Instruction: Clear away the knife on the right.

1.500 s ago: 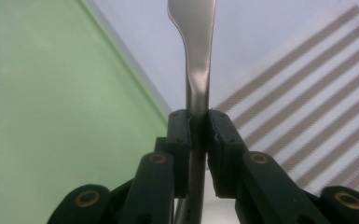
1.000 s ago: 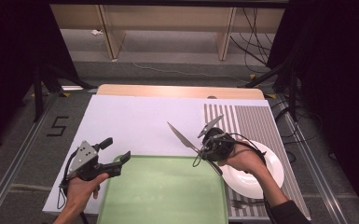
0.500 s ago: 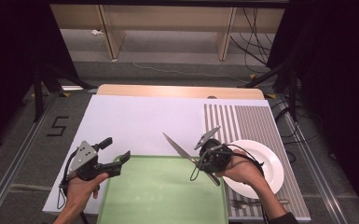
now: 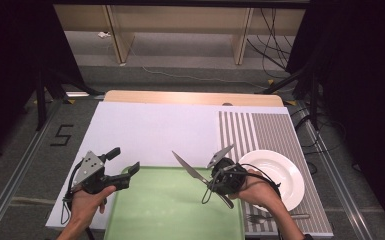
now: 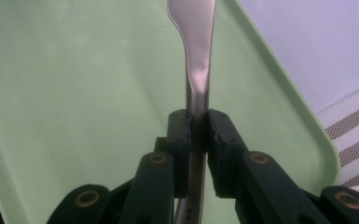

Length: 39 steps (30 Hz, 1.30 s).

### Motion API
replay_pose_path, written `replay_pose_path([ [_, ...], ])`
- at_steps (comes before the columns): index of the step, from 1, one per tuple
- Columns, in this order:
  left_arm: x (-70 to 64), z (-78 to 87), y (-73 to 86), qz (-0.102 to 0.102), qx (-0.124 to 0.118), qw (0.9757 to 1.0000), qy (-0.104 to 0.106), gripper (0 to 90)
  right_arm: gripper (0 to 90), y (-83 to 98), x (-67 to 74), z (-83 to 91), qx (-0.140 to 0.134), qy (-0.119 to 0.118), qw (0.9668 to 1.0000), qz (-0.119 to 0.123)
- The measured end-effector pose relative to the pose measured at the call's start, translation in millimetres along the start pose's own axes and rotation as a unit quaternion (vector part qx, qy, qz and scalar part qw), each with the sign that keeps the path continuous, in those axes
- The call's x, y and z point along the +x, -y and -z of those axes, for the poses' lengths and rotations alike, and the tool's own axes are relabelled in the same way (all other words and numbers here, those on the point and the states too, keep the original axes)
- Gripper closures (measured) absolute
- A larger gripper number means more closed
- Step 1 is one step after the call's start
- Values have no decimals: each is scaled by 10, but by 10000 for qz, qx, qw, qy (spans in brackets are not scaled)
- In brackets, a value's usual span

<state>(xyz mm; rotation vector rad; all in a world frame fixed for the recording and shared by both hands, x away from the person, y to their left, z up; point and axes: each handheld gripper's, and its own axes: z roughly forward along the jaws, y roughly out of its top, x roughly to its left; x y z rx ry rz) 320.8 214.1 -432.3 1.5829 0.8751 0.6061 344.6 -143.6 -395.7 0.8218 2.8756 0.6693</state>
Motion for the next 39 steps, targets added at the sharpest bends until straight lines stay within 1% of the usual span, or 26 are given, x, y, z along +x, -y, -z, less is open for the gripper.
replay_pose_path([
  [3, 0, -1, 1, -4, 6, 10000, -18, 165, 806, 56, 17, -10, -26, -80, 9999, -114],
  [5, -2, -2, 0, -12, 7, 10000, -15, 165, 806, 91, 47, -21, 10, -136, 9998, -152],
  [7, -2, -3, 0, -9, 10, 10000, -19, 165, 806, 120, 80, -38, 20, -115, 9997, -194],
  [10, -2, -1, 1, -5, 5, 10000, -18, 165, 806, 153, 125, -65, 30, -209, 9995, -241],
  [14, -2, 1, 1, 2, 1, 10000, -15, 165, 806, 195, 198, -84, 78, -225, 9991, -362],
  [15, -3, 2, 0, 0, 0, 10000, -10, 165, 806, 210, 214, -95, 70, -228, 9991, -364],
  [16, -4, 2, -2, 6, -4, 10000, -6, 165, 806, 225, 235, -103, 88, -290, 9988, -372],
  [18, -6, 4, -4, 8, -26, 10000, 7, 165, 806, 253, 269, -133, 147, -275, 9990, -329],
  [23, -5, 7, -5, 16, -25, 10000, 15, 165, 806, 314, 285, -178, 212, -354, 9980, -473],
  [24, -6, 7, -5, 22, -26, 10000, 21, 165, 806, 327, 292, -193, 224, -329, 9979, -503],
  [25, -7, 7, -5, 20, -27, 10000, 24, 165, 806, 341, 295, -208, 219, -371, 9980, -469],
  [31, -9, 7, -6, 11, -28, 10000, 27, 165, 805, 421, 338, -268, 368, -370, 9970, -572],
  [34, -9, 8, -8, 3, -31, 10000, 26, 165, 805, 441, 364, -280, 411, -369, 9971, -528],
  [39, -8, 3, -6, 13, -25, 10000, 43, 165, 806, 456, 387, -298, 515, -385, 9964, -544],
])
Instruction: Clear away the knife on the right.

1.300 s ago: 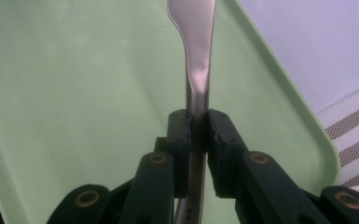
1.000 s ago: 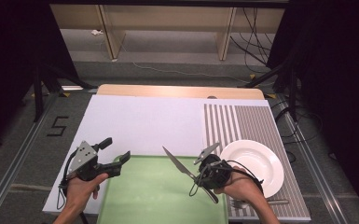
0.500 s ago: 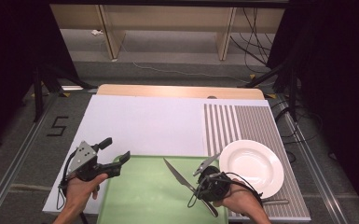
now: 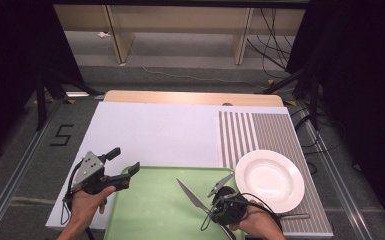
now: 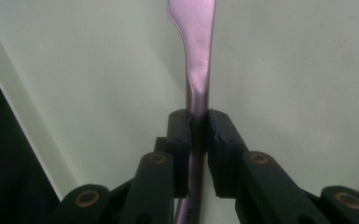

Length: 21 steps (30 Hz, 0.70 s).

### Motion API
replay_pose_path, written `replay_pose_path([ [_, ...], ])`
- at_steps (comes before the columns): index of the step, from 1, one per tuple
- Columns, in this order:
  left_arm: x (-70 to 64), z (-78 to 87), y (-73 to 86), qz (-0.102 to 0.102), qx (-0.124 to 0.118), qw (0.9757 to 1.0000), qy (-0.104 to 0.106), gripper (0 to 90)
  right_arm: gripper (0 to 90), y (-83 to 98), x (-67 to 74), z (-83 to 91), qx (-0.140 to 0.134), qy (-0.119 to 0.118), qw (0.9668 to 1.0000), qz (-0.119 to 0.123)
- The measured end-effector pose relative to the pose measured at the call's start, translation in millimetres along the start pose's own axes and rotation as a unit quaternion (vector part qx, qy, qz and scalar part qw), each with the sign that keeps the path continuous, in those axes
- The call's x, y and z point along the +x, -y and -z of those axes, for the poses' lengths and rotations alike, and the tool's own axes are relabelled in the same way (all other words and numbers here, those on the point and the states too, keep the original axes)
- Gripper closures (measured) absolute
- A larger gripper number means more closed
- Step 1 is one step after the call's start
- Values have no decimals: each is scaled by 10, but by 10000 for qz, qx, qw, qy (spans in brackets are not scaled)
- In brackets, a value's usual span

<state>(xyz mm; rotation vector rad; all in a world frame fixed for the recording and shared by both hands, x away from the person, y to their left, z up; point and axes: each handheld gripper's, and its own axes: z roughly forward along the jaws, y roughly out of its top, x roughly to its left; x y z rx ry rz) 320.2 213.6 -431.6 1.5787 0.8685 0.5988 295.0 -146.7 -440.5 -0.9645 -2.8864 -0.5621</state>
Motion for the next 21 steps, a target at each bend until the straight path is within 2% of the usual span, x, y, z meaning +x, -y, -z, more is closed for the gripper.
replay_pose_path([
  [11, -4, 3, -1, -16, -1, 10000, 6, 165, 803, 6, 28, -105, 278, 64, 9996, 36],
  [21, -3, 1, 1, -12, -5, 10000, 8, 165, 801, 18, 12, -150, 376, 208, 9991, 30],
])
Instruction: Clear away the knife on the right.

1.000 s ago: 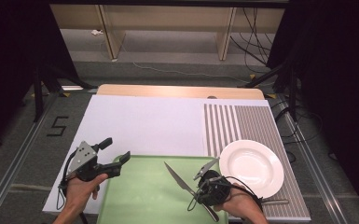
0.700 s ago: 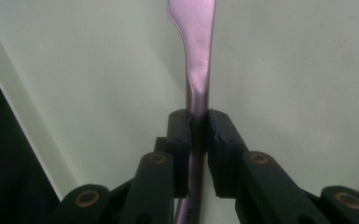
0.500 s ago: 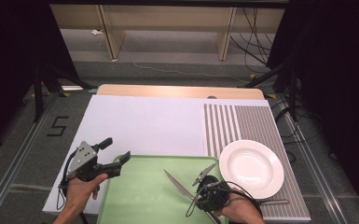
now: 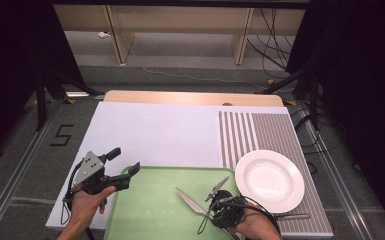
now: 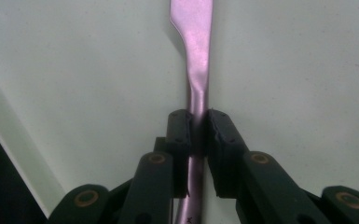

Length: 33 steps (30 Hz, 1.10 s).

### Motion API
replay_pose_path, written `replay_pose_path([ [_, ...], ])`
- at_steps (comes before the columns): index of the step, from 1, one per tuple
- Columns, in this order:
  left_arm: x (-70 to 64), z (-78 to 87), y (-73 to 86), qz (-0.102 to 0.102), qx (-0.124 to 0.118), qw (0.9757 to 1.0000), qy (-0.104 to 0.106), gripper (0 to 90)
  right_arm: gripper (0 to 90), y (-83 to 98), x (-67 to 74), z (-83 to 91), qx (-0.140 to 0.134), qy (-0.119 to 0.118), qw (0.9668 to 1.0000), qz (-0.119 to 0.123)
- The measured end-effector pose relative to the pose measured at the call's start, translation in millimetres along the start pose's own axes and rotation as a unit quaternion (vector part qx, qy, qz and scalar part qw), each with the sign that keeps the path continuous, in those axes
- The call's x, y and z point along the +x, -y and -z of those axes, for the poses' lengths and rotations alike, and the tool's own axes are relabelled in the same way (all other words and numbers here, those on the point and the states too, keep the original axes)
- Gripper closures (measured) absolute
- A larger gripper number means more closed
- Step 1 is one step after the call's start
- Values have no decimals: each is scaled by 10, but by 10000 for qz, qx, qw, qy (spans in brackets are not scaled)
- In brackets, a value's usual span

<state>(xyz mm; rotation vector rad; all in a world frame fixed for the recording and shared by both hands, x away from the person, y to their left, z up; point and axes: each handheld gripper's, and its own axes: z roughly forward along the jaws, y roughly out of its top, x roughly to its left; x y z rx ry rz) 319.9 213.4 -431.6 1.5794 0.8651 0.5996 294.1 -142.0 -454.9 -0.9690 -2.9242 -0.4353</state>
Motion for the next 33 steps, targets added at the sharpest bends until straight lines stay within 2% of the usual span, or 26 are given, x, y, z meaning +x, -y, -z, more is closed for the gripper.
replay_pose_path([
  [5, -3, 0, 0, -5, 4, 10000, 0, 165, 771, 5, -23, 7, -30, -87, 9999, -103],
  [8, -2, -1, -1, -3, 0, 10000, 0, 165, 631, -2, -26, 47, -170, -99, 9997, -149],
  [11, 0, -2, 1, -2, 9, 10000, 0, 165, 573, -10, -6, 93, -477, -135, 9988, -31],
  [16, 0, -3, 2, -5, 17, 10000, -10, 165, 676, -43, 84, 102, -869, 0, 9960, 229],
  [17, 2, -3, 3, 0, 15, 10000, -13, 165, 719, -51, 103, 87, -900, 52, 9956, 258],
  [18, 4, -3, 3, -1, 21, 10000, -23, 165, 773, -62, 124, 56, -958, 138, 9946, 387],
  [21, 9, -4, 7, -2, 35, 10000, -57, 165, 842, -82, 168, 11, -953, 299, 9936, 534],
  [24, 13, -3, 3, -2, 24, 10000, -39, 165, 892, -112, 202, -15, -943, 297, 9938, 519],
  [33, 14, -6, 5, 7, 27, 10000, -33, 165, 900, -181, 256, -114, -749, 494, 9934, 719],
])
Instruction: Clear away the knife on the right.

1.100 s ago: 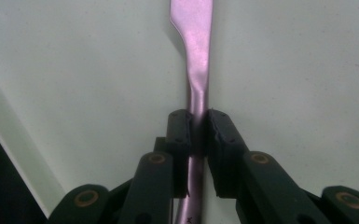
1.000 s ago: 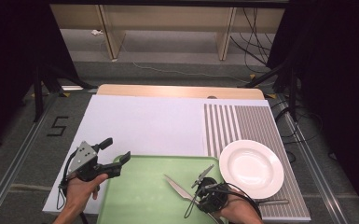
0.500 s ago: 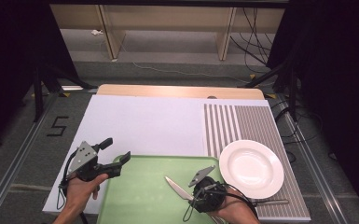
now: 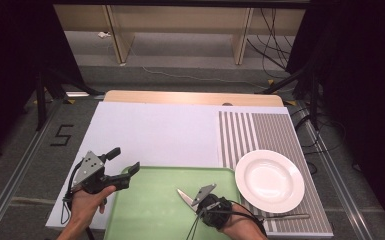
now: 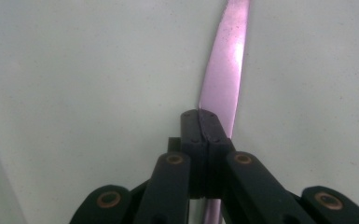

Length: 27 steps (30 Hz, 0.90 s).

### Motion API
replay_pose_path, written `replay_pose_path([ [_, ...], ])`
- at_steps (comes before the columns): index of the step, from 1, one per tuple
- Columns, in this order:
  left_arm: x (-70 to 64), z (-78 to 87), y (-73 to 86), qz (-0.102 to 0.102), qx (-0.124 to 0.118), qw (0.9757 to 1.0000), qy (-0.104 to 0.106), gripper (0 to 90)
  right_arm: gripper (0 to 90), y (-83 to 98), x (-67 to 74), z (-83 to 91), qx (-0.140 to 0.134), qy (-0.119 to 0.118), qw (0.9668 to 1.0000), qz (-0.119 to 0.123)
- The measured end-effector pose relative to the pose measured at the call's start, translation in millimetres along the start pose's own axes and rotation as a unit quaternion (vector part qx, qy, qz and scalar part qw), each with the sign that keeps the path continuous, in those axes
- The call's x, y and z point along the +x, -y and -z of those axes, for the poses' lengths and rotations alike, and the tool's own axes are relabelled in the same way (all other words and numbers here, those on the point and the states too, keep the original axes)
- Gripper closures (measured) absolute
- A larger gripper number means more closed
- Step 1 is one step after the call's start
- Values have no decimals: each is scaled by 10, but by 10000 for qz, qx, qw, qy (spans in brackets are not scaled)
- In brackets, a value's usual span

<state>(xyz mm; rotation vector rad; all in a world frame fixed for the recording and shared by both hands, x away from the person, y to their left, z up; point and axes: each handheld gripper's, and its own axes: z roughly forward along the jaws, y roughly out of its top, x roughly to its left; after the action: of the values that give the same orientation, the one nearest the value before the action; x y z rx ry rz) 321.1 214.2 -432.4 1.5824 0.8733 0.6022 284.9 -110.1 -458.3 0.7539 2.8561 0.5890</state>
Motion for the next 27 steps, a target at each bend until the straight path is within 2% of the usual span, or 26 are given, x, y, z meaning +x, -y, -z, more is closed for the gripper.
replay_pose_path([
  [4, -4, -2, 0, -17, 6, 10000, 6, 165, 900, -1, -2, -23, 49, 107, 9999, 54],
  [9, -4, 0, -1, -18, 0, 10000, 6, 165, 900, 4, -42, -33, 109, 318, 9994, -19],
  [19, -5, 1, -3, -17, -2, 10000, 11, 165, 900, 82, -221, 23, 272, 458, 9979, -357],
  [27, -5, 2, -4, -13, -10, 10000, 15, 165, 900, 198, -330, 90, 417, 469, 9963, -580],
])
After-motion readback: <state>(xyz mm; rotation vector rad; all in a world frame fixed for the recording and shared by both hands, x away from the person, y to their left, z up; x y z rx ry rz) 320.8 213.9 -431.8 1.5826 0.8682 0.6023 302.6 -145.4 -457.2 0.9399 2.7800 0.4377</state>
